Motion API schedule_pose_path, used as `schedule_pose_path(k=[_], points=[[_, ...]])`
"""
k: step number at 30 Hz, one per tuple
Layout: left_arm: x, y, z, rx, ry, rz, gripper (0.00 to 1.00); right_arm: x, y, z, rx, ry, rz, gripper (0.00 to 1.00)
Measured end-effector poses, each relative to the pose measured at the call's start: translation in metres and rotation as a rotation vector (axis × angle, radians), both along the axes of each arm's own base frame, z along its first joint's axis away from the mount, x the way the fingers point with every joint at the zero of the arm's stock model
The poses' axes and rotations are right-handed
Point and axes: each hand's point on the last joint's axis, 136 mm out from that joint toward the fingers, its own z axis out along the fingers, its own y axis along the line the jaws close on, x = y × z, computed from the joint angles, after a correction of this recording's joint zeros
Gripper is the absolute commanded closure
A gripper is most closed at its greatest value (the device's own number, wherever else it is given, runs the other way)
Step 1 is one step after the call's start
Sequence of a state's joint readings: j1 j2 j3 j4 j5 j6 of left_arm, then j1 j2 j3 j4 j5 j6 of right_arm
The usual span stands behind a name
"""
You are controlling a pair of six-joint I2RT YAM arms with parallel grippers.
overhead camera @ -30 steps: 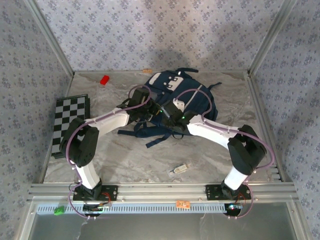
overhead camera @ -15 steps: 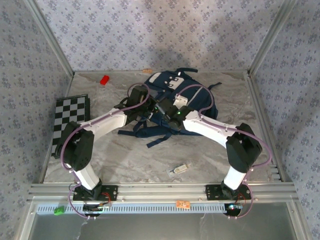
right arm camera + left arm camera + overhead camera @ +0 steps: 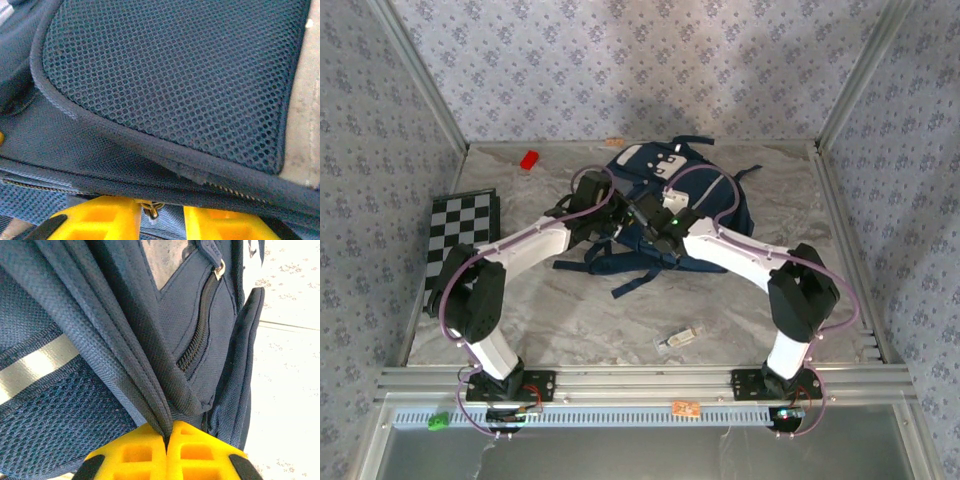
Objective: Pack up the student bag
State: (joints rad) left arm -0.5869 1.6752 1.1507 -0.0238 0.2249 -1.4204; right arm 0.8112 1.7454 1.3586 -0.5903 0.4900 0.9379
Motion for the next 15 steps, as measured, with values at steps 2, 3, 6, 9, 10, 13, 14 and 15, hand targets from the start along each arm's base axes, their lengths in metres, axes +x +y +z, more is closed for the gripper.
schedule_pose_path(k=[2,3,6,9,10,13,14,15], points=[[0.0,0.0004,-0.0004,0.004,-0.001,0.0,1.0,0.0007,0.0007,-0.002,-0.007,0.002,0.006,0.73],[-0.0001,0.0003,-0.0004,0.004,-0.001,0.0,1.0,0.0013,0.0003,-0.0023,-0.009,0.002,0.007,0.75],[0.0001,0.0002,-0.0002,0.005,-0.004,-0.001,1.0,0.0052,0.0003,-0.0019,-0.004,-0.005,0.008,0.81],[0.0005,0.0007,-0.0003,0.007,-0.005,0.001,1.0,0.0068,0.0011,-0.0016,-0.007,-0.006,0.018,0.9],[0.0015,0.002,-0.0003,0.007,-0.005,0.003,1.0,0.0066,0.0011,-0.0013,-0.014,-0.004,0.024,0.93],[0.0039,0.0054,-0.0002,0.007,-0.007,0.004,1.0,0.0054,0.0018,0.0003,-0.021,-0.004,0.031,1.0],[0.0042,0.0061,-0.0001,0.005,-0.006,0.001,1.0,0.0047,0.0024,0.0007,-0.023,-0.004,0.037,1.0],[0.0052,0.0078,0.0,0.005,-0.007,-0.002,1.0,0.0032,0.0028,0.0009,-0.025,-0.005,0.044,1.0]])
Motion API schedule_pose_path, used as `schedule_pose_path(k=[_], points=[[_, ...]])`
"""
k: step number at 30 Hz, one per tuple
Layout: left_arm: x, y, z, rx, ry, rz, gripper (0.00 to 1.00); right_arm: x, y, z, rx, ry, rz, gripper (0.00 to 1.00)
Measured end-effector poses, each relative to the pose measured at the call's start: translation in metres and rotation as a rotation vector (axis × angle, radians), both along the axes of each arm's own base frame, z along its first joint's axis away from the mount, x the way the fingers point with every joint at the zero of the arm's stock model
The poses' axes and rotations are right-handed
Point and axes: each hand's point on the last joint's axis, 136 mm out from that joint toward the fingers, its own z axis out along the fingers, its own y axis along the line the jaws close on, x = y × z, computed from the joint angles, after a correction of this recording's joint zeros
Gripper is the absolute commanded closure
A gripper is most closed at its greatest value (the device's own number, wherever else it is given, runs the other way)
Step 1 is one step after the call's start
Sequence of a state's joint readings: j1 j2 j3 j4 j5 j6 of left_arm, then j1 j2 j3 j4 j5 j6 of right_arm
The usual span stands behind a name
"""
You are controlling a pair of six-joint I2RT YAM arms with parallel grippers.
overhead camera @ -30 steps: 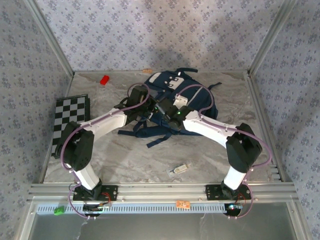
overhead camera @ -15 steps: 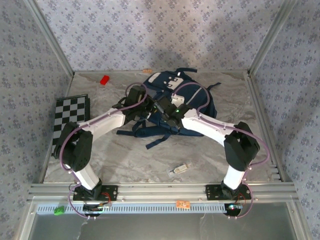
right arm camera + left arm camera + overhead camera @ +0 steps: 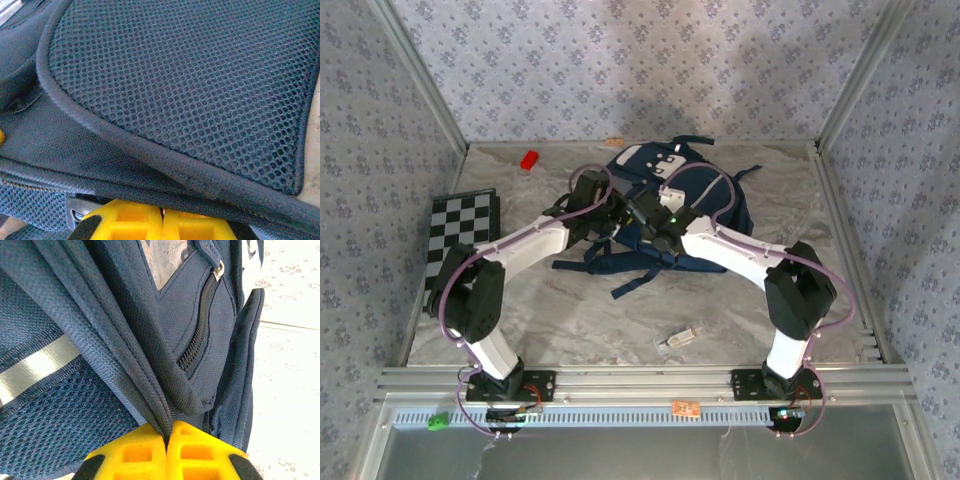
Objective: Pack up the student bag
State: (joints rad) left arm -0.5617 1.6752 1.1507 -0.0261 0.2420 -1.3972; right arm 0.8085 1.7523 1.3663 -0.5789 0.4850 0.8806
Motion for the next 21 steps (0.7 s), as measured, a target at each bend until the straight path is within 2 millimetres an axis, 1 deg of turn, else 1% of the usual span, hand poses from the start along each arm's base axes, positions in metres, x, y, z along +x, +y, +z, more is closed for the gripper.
schedule_pose_path(k=[2,5,10,12,15,18,21], points=[[0.001,0.003,0.0,0.001,-0.001,-0.009,1.0,-0.005,-0.001,0.001,0.002,-0.002,0.016,1.0],[0.004,0.011,-0.002,0.004,0.004,-0.018,1.0,-0.016,-0.008,0.004,-0.002,0.007,0.042,1.0],[0.013,0.031,-0.003,0.001,0.008,-0.028,1.0,-0.035,-0.028,0.013,-0.024,0.033,0.086,1.0],[0.017,0.039,-0.004,0.011,0.007,-0.031,1.0,-0.04,-0.038,0.014,-0.037,0.048,0.095,1.0],[0.029,0.05,-0.006,0.035,0.008,-0.034,1.0,-0.046,-0.052,0.012,-0.058,0.076,0.123,1.0],[0.039,0.055,-0.01,0.053,0.004,-0.046,1.0,-0.046,-0.049,0.007,-0.07,0.106,0.196,1.0],[0.048,0.055,-0.013,0.07,-0.008,-0.068,1.0,-0.045,-0.038,0.004,-0.075,0.131,0.27,1.0]])
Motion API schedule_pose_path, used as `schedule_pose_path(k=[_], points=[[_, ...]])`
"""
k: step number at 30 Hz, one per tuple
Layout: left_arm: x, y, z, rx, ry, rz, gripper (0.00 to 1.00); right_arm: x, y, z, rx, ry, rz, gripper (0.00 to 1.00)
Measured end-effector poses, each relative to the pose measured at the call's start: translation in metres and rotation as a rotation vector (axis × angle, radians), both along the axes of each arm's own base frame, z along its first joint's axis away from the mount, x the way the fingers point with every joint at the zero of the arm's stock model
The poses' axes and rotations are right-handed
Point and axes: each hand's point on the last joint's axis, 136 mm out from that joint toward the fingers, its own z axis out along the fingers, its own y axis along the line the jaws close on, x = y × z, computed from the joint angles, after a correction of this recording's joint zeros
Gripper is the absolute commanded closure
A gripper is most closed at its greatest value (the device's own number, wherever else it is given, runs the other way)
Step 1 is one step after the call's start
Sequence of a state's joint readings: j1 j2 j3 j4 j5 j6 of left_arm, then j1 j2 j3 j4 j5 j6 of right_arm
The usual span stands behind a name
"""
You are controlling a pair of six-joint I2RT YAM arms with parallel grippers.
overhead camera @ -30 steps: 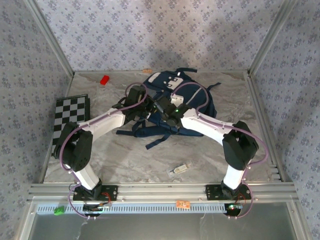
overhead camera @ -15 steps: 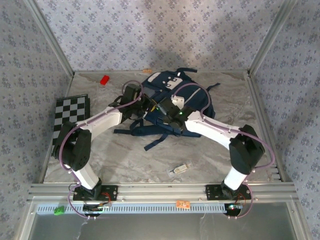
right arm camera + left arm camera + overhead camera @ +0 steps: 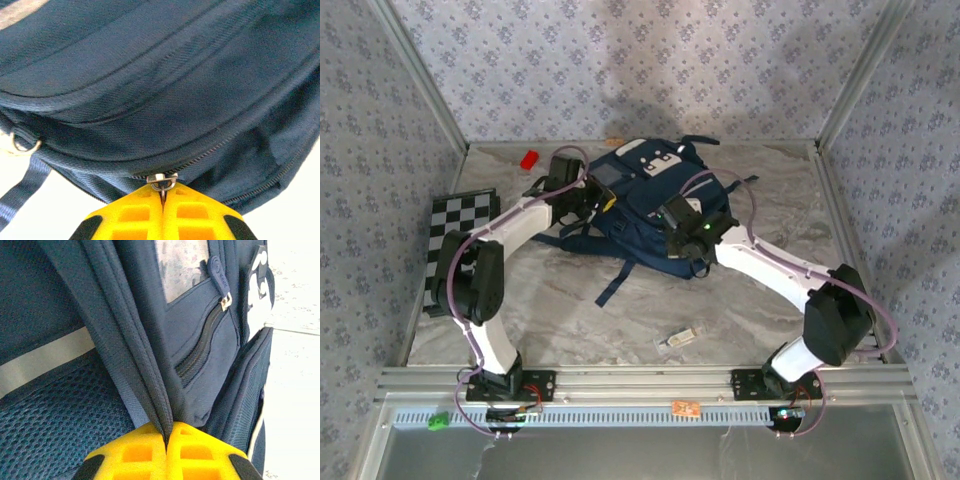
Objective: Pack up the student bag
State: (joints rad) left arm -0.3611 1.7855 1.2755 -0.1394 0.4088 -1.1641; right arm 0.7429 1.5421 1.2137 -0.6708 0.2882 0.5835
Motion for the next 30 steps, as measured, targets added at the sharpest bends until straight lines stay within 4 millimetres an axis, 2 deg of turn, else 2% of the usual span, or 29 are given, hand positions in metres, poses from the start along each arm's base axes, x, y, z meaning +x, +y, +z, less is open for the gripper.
schedule_pose_path(k=[4,7,10,14,16,19,21,25,30], points=[[0.008,0.002,-0.001,0.02,-0.019,-0.04,0.72,-0.001,0.025,-0.001,0.021,0.02,0.087,1.0],[0.01,0.005,0.005,0.032,-0.043,-0.061,0.56,-0.003,0.038,0.0,0.063,0.031,0.118,1.0],[-0.005,0.009,0.008,0.015,-0.045,-0.059,0.49,-0.004,0.043,0.001,0.089,0.037,0.127,1.0],[-0.047,0.009,0.01,-0.036,-0.008,-0.033,0.46,-0.005,0.047,-0.001,0.122,0.045,0.128,1.0],[-0.068,-0.003,0.01,-0.073,0.007,-0.03,0.46,-0.005,0.048,-0.002,0.129,0.047,0.127,1.0],[-0.085,-0.031,0.006,-0.121,0.011,-0.057,0.46,-0.005,0.048,-0.004,0.137,0.051,0.125,1.0],[-0.092,-0.047,0.004,-0.137,0.021,-0.075,0.46,-0.005,0.049,-0.004,0.142,0.051,0.123,1.0],[-0.092,-0.067,0.005,-0.175,0.007,-0.075,0.47,-0.004,0.05,-0.005,0.152,0.05,0.116,1.0],[-0.089,-0.073,-0.005,-0.181,0.029,-0.032,0.55,-0.003,0.049,-0.007,0.16,0.052,0.107,1.0]])
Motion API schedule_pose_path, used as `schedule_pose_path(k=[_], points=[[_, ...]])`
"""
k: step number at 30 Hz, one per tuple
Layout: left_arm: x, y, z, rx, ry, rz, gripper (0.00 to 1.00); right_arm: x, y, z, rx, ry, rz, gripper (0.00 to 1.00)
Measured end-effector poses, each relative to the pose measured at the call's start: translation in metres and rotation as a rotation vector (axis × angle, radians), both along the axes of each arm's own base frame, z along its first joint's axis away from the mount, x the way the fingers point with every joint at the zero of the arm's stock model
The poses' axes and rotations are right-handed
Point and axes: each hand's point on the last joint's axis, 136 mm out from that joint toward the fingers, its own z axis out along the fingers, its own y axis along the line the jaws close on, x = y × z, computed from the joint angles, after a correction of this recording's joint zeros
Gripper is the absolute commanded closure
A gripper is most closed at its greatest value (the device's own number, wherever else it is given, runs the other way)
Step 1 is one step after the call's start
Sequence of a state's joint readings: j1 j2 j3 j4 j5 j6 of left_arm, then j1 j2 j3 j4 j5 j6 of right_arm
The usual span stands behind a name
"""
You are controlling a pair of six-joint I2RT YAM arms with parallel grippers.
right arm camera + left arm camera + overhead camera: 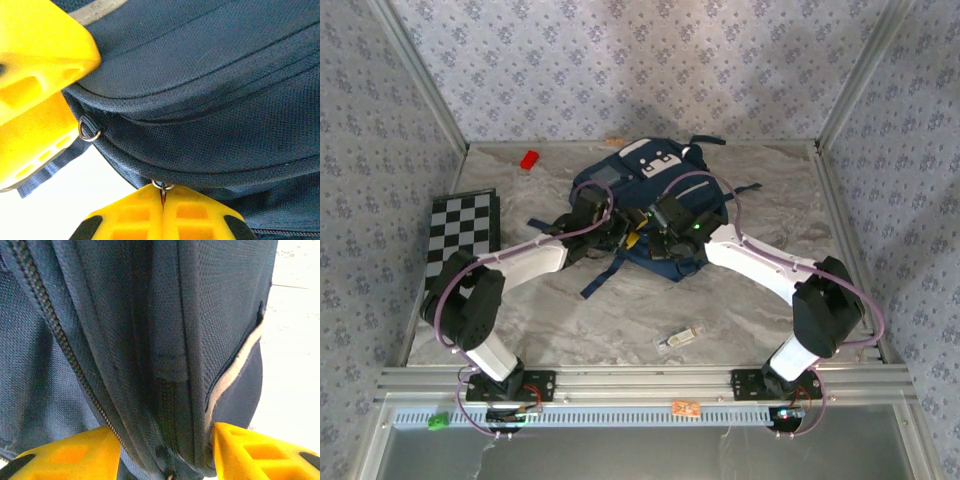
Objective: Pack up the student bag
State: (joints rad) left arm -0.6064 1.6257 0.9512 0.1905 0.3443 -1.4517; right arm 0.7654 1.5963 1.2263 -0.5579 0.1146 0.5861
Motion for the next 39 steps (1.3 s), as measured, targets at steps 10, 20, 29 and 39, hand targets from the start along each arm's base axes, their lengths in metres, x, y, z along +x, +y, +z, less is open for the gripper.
schedule_pose_path(k=[10,20,29,39], points=[[0.004,0.0,-0.01,0.026,0.018,0.069,0.96,0.0,-0.001,-0.004,-0.006,0.01,-0.009,1.0],[0.011,0.014,-0.004,0.099,0.009,-0.003,1.0,0.01,-0.062,-0.004,-0.065,-0.011,-0.093,1.0],[0.025,0.031,0.009,0.167,-0.035,-0.119,1.0,-0.001,-0.04,0.004,-0.112,-0.08,0.043,1.0],[0.065,0.06,0.012,0.195,-0.117,-0.128,0.51,-0.005,0.034,0.0,-0.056,-0.071,0.125,1.0]])
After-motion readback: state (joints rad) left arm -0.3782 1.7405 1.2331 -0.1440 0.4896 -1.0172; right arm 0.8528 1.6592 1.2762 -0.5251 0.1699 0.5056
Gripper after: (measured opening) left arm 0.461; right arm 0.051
